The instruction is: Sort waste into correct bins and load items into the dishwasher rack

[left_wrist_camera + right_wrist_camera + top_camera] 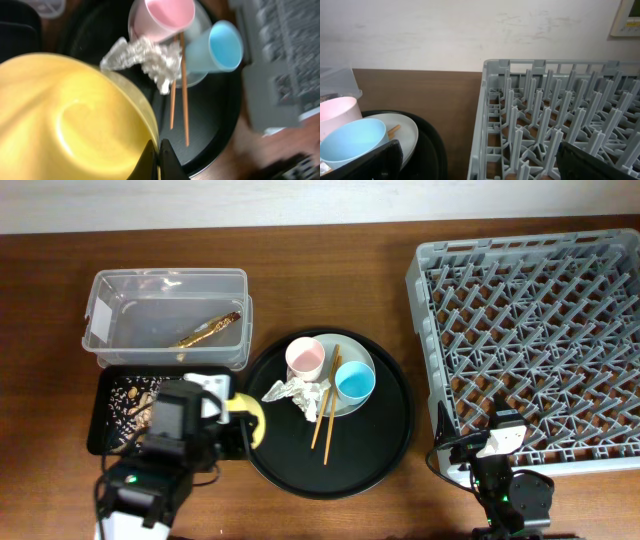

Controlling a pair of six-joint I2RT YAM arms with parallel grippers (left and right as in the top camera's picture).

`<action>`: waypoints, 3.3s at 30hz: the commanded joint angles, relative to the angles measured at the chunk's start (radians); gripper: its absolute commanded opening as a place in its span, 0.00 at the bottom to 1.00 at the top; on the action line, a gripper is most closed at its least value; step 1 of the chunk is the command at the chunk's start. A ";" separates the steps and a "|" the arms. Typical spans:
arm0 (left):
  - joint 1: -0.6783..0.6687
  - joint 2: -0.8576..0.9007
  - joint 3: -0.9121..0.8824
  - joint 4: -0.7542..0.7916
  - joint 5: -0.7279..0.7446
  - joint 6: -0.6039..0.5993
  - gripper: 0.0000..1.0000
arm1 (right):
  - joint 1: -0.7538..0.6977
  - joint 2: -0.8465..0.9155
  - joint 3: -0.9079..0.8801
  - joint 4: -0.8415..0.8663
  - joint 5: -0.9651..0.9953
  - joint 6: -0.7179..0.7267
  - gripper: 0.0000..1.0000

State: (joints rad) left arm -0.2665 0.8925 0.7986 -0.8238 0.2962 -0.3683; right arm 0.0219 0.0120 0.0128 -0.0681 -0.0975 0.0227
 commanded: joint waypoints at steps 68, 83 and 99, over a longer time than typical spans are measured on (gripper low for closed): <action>-0.306 0.805 0.230 0.318 -0.336 0.254 0.91 | 0.003 -0.006 -0.007 -0.001 0.002 0.002 0.98; -0.318 0.850 0.218 0.314 -0.398 0.254 0.36 | 0.003 -0.006 -0.007 -0.001 0.002 0.002 0.99; -0.318 0.576 0.218 0.148 -0.397 0.250 0.01 | 0.003 -0.006 -0.007 -0.001 0.002 0.002 0.99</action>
State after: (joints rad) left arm -0.5831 1.5517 1.0176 -0.6380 -0.1013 -0.1192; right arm 0.0219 0.0120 0.0128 -0.0677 -0.0975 0.0223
